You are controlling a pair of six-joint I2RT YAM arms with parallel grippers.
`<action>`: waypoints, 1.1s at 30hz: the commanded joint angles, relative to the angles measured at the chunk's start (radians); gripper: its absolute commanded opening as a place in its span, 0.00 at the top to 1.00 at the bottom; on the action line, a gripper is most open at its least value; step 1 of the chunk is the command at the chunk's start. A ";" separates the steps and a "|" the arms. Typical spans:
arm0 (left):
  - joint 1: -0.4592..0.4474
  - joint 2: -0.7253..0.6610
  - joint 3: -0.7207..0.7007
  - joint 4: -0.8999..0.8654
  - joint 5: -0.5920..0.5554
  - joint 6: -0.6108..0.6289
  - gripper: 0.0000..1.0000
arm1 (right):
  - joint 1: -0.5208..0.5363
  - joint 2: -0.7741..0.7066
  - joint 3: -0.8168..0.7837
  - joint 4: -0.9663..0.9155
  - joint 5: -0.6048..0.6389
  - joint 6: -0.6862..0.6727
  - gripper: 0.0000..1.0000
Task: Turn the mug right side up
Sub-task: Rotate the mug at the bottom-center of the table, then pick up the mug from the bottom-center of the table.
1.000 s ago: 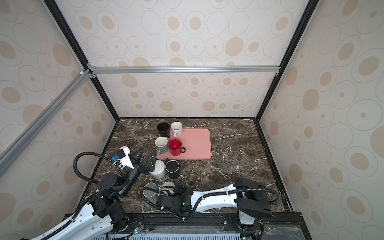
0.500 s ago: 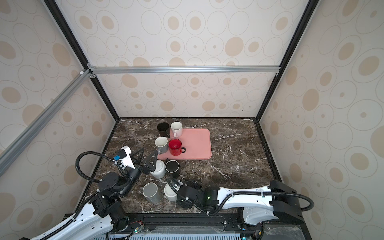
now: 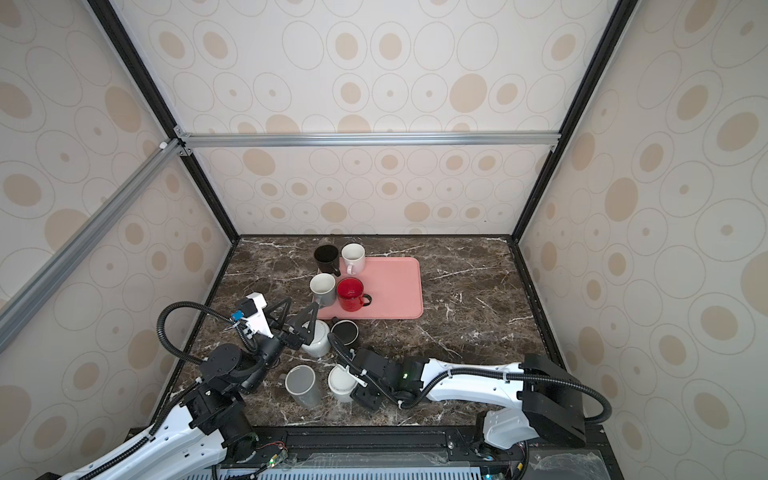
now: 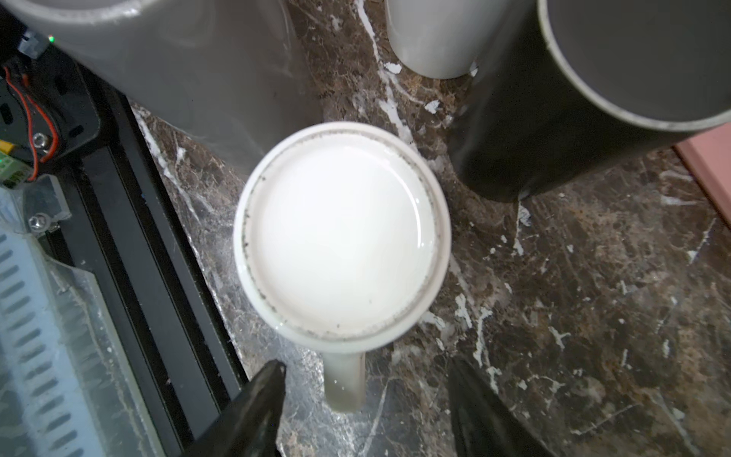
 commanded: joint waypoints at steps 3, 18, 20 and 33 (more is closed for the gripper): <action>0.004 -0.005 0.006 0.015 -0.002 -0.009 0.01 | -0.004 0.039 0.039 -0.032 -0.003 -0.016 0.45; 0.004 -0.004 0.007 0.013 -0.008 -0.006 0.01 | -0.004 0.107 0.062 -0.026 -0.012 -0.005 0.62; 0.004 -0.008 0.005 0.015 -0.010 -0.006 0.01 | -0.003 0.110 0.061 -0.025 -0.010 0.001 0.66; 0.004 -0.006 0.006 0.019 0.018 -0.007 0.01 | -0.004 0.024 0.011 -0.054 0.008 0.043 1.00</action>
